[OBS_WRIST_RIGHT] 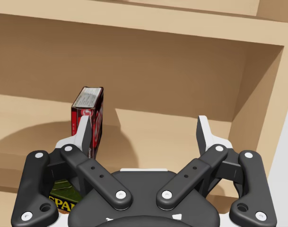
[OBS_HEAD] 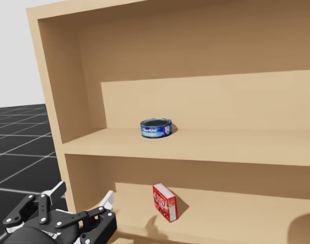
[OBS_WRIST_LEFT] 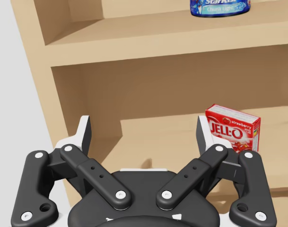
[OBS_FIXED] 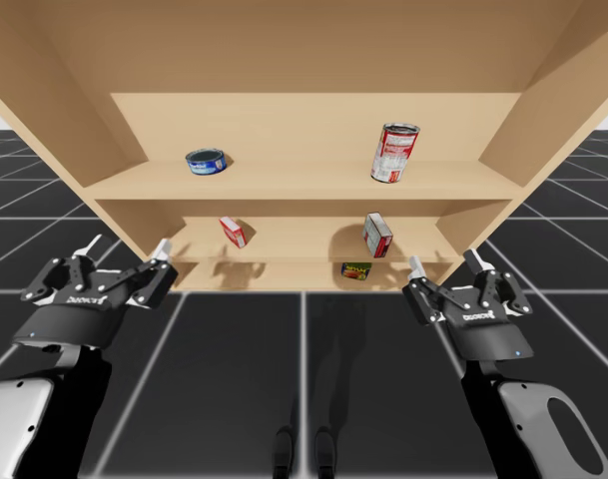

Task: Retrieve the tuna can from the shelves.

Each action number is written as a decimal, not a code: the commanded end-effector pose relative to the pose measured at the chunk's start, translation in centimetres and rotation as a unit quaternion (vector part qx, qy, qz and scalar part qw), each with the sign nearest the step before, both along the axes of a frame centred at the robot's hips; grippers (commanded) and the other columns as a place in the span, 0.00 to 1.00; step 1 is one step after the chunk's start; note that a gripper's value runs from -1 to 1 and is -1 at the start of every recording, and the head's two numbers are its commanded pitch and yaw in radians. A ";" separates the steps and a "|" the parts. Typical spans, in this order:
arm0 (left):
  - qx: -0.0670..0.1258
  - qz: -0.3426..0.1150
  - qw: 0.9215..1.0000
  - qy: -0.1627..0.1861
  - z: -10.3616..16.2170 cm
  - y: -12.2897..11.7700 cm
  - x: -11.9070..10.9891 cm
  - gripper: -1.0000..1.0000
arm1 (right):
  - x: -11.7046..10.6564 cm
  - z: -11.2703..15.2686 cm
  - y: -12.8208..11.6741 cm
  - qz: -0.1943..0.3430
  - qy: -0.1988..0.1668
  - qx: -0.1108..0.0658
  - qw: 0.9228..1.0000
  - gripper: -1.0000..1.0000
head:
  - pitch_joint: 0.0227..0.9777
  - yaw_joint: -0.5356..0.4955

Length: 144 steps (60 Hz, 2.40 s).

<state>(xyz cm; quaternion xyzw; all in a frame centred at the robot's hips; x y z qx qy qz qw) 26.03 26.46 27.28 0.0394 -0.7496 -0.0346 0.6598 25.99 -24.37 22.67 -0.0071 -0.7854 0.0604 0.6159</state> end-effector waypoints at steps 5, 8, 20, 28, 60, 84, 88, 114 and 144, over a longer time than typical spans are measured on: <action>-0.001 -0.043 0.999 -0.010 4.4 -1.5 -0.9 0.00 | -0.1 0.1 -0.2 0.001 -0.001 0.001 1.000 0.00 | 0.27 0.83; 0.001 -0.050 0.999 -0.014 5.6 -1.8 -0.8 0.00 | 0.0 0.1 -0.2 0.001 -0.001 0.001 1.000 0.00 | 0.27 0.83; 0.003 -0.070 0.998 -0.009 7.8 -2.9 0.3 0.00 | -0.1 0.3 -0.5 -0.003 -0.008 0.003 1.000 0.00 | 0.27 0.83; -0.009 -0.083 0.997 0.001 8.9 -3.4 1.4 0.00 | -0.1 0.3 -0.6 -0.003 -0.008 0.002 1.000 0.00 | 0.28 0.83; -0.024 -0.086 0.994 0.061 11.0 -6.0 8.2 0.00 | -0.1 0.3 -0.7 -0.005 -0.006 0.000 1.000 0.00 | 0.28 0.82; -0.008 -0.068 0.991 0.117 10.5 -7.1 12.5 0.00 | -0.1 0.4 -1.1 -0.008 -0.008 0.000 1.000 0.00 | 0.28 0.82; -0.010 -0.066 0.990 0.125 10.5 -7.2 12.9 0.00 | -0.1 0.4 -1.1 -0.008 -0.008 0.000 1.000 0.00 | 0.28 0.82; -0.022 -0.042 0.984 0.170 9.1 -6.9 15.4 0.00 | -0.1 0.4 -1.2 -0.006 -0.004 0.000 1.000 0.00 | 0.29 0.82; -0.015 -0.062 0.990 0.124 10.0 -7.3 12.3 1.00 | -0.2 0.3 -1.3 -0.006 -0.003 0.001 1.000 0.00 | 0.29 0.81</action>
